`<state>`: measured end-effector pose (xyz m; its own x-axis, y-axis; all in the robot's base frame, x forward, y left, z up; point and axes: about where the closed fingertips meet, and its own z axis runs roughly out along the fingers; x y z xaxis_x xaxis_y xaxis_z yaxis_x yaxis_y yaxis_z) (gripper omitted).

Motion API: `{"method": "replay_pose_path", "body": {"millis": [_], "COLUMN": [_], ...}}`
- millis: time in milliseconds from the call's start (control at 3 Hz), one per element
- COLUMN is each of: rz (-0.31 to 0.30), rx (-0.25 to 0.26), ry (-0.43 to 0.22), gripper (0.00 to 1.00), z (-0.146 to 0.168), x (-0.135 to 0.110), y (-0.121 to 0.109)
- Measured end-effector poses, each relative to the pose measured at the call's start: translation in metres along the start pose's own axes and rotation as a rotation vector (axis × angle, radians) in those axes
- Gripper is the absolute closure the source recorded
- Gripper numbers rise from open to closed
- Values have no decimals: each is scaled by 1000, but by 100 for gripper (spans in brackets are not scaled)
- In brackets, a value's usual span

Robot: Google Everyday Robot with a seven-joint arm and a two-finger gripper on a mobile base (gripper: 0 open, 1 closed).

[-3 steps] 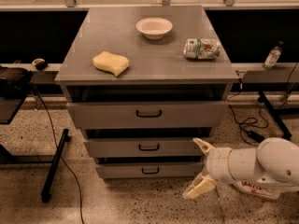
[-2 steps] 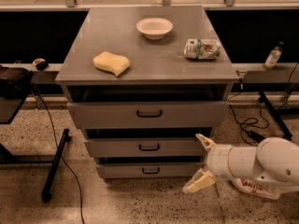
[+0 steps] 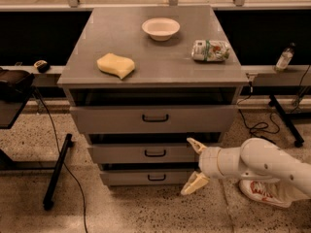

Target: Open middle drawer

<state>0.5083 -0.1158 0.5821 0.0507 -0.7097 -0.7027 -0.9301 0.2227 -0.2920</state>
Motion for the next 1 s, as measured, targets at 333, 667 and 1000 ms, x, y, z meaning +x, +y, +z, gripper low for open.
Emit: {"method": "replay_pose_path", "body": {"millis": [333, 667, 1000], "rz": [-112, -180, -180], "rx": [-41, -74, -74], "ry": [-53, -102, -102], "gripper": [0, 0, 0], "z": [41, 62, 62], "x": [21, 51, 51], "y": [-10, -27, -27]}}
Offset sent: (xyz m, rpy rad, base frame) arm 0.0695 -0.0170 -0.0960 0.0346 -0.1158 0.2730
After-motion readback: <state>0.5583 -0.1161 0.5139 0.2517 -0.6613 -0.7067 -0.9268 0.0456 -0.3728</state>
